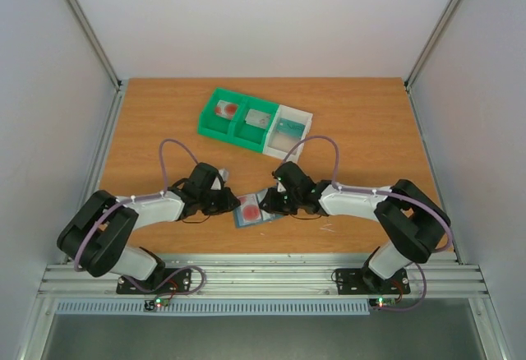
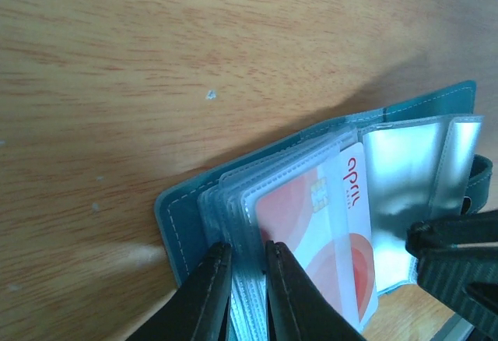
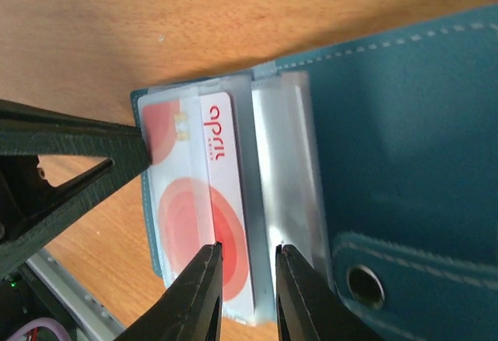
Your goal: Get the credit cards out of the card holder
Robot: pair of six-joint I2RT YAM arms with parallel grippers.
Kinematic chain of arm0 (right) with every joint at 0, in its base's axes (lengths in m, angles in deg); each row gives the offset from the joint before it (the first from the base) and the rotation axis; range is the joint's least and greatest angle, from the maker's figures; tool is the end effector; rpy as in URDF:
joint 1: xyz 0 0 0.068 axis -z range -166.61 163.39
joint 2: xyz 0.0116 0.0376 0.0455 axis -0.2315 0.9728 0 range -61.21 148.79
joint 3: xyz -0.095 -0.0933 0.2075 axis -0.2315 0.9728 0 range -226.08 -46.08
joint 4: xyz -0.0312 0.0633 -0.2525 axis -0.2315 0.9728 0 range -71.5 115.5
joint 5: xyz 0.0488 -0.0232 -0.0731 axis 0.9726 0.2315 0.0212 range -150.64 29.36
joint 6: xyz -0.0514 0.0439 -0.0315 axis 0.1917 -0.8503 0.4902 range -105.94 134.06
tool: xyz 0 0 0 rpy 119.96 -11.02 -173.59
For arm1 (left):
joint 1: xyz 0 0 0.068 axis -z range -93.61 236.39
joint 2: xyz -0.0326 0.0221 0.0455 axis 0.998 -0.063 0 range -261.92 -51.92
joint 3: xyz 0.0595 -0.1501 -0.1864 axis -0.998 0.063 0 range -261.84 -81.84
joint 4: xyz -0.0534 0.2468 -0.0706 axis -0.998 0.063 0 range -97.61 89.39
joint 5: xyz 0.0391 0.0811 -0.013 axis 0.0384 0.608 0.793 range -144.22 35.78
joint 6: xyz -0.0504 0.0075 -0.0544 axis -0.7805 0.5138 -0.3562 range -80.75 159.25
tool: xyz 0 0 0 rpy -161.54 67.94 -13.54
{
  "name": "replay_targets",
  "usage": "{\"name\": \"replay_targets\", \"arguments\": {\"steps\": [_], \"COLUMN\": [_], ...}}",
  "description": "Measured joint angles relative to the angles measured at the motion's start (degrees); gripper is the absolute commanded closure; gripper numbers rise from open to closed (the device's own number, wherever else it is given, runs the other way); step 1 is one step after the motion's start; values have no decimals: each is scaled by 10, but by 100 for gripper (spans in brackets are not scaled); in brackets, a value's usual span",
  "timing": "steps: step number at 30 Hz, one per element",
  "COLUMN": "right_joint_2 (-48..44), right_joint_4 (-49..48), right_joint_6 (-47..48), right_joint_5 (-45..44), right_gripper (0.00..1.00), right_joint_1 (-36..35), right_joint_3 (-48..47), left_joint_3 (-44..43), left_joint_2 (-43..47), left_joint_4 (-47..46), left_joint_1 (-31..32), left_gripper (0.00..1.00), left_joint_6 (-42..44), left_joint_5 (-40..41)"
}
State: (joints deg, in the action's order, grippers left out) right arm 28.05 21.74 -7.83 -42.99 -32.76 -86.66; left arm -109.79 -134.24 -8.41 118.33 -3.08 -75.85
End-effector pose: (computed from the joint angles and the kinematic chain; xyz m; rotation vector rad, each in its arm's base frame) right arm 0.1988 0.2344 0.1002 -0.6904 2.5424 0.8466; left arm 0.2074 -0.1565 0.0770 -0.0754 2.7044 -0.9472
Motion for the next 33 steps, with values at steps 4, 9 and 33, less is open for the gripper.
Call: {"name": "replay_targets", "arguments": {"steps": [4, 9, 33], "right_joint_2": [28, 52, 45], "right_joint_4": [2, 1, -84], "right_joint_6": [8, 16, 23], "right_joint_5": [15, 23, 37], "right_gripper": [78, 78, 98], "right_joint_1": [4, 5, 13], "right_joint_3": [-17, -27, 29], "left_joint_3": [0, 0, 3], "left_joint_2": [-5, -7, -7], "left_joint_4": [-10, -13, -20], "left_joint_1": [0, 0, 0], "left_gripper": [86, 86, 83], "left_joint_6": [5, 6, 9], "left_joint_5": [-6, -7, -8]}}
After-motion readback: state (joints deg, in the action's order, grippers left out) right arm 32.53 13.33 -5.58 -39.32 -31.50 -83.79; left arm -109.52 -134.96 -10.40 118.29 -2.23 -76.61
